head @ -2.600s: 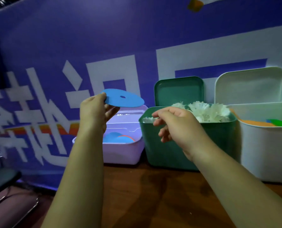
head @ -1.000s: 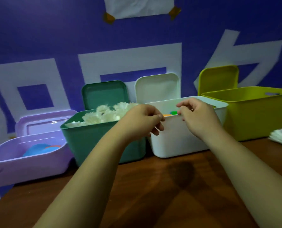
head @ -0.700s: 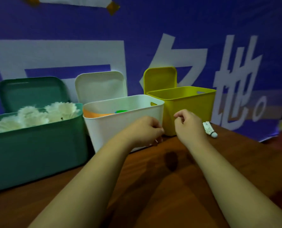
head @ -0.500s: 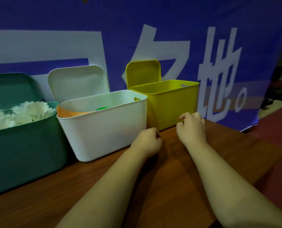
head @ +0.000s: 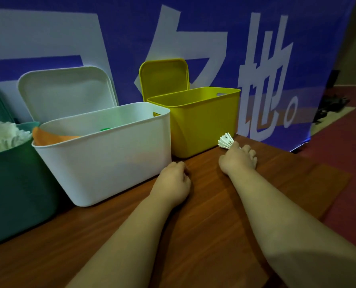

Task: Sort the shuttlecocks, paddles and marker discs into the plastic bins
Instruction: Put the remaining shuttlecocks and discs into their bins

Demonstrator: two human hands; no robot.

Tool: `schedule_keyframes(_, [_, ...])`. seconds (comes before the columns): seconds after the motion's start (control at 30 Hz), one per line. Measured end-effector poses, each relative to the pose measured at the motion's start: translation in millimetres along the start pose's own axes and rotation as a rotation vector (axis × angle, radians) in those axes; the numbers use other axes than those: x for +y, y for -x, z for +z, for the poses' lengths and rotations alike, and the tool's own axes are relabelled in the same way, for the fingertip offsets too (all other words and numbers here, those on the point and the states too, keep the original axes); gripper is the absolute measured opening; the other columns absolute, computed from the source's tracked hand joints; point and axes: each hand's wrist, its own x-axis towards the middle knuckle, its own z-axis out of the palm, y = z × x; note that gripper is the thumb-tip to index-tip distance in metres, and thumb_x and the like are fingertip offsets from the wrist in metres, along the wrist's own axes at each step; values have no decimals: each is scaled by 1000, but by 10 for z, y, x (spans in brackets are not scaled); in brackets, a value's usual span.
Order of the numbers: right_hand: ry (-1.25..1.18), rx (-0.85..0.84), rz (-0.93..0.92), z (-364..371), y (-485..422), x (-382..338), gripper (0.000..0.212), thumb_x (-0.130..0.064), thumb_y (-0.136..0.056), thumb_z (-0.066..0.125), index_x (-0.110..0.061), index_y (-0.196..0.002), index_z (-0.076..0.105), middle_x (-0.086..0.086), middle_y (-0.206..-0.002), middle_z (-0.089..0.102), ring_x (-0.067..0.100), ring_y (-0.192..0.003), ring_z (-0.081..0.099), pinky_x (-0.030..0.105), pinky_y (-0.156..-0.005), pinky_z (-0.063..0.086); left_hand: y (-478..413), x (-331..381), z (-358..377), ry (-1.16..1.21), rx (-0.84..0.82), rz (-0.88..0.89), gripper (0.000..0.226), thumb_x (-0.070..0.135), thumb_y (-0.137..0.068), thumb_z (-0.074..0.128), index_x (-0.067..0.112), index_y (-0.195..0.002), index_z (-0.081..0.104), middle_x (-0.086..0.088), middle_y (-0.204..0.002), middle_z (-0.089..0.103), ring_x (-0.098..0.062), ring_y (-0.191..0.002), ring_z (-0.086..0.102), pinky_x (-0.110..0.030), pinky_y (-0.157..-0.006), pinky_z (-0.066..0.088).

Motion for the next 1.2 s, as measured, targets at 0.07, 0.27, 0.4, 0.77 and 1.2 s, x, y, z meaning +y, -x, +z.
schedule_keyframes(0.07, [-38, 42, -11, -13, 23, 6, 64, -35, -98, 61, -15, -154, 38, 18, -156, 39, 39, -144, 37, 49, -120, 31, 14, -4, 1, -12, 5, 15, 22, 28, -103, 46, 22, -119, 61, 2, -114, 55, -19, -106, 57, -39, -94, 52])
schedule_keyframes(0.27, [-170, 135, -96, -68, 31, 8, 45, -16, -96, 68, -8, -135, 49, 14, -136, 60, 38, -128, 52, 50, -106, 46, 29, -33, -31, 2, -12, 26, 25, 27, -104, 47, 22, -124, 61, 1, -119, 56, -18, -109, 58, -37, -96, 53])
schedule_keyframes(0.4, [-93, 118, -132, -55, 67, 3, 44, -20, -95, 70, -11, -135, 52, 12, -135, 58, 37, -127, 50, 50, -105, 46, 24, -36, -31, 3, -19, 27, 22, 27, -103, 48, 22, -119, 62, 1, -117, 56, -18, -105, 58, -39, -94, 54])
schedule_keyframes(0.77, [-687, 204, -460, -370, 658, -308, 39, -13, -92, 70, -16, -131, 63, -2, -116, 53, 18, -97, 61, 25, -70, 45, 3, 163, -815, 39, -20, -39, 24, 23, -98, 55, 17, -106, 77, -5, -102, 76, -26, -97, 70, -35, -87, 58])
schedule_keyframes(1.2, [-998, 18, -960, -820, 2012, -1903, 37, -23, -88, 85, -28, -121, 69, -9, -110, 67, 3, -93, 69, 26, -81, 58, 1065, -3, -2676, 253, 533, -20, 33, 41, -87, 82, 36, -115, 64, 7, -94, 71, -14, -84, 71, -38, -77, 60])
